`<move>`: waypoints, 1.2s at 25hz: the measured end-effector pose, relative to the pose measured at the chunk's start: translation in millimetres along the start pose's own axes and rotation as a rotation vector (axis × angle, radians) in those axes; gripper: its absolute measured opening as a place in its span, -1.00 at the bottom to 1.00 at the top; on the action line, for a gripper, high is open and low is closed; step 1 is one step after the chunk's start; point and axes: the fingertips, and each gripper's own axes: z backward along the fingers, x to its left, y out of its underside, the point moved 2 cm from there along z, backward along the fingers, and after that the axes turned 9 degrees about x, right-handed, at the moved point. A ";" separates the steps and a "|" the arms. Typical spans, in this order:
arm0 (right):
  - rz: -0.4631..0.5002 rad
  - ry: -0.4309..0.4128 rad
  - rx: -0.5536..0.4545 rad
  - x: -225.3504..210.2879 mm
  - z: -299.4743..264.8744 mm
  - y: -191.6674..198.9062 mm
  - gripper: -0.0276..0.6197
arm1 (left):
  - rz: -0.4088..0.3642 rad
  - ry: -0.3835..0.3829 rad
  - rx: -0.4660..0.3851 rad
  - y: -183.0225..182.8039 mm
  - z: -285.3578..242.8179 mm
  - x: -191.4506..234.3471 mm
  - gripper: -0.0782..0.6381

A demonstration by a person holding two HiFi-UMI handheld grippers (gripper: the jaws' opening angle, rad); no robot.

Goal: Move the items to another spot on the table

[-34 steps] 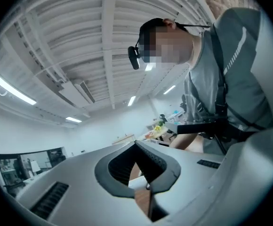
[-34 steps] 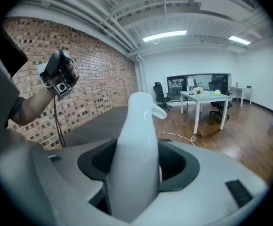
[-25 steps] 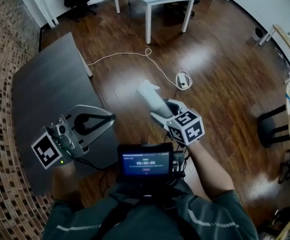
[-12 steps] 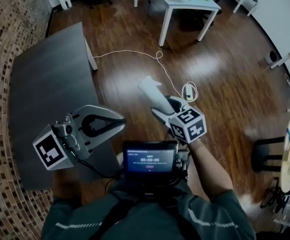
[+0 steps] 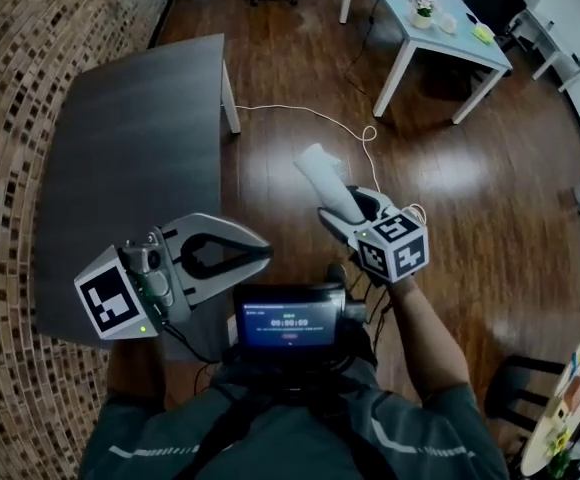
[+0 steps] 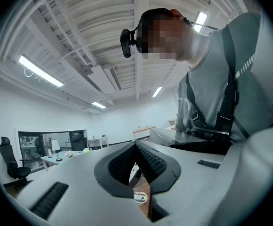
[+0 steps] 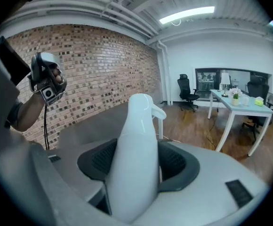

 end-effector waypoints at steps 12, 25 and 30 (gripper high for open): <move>0.236 -0.258 0.018 -108.7 -56.4 -94.7 -0.06 | 0.026 -0.391 0.123 8.0 -77.7 107.8 -0.80; 0.380 -0.391 -0.003 -163.7 -92.0 -168.6 -0.06 | 0.027 -0.582 0.124 7.7 -108.1 185.0 -0.80; 0.406 -0.412 0.009 -173.4 -123.0 -190.5 -0.06 | 0.021 -0.609 0.145 24.0 -102.6 216.6 -0.80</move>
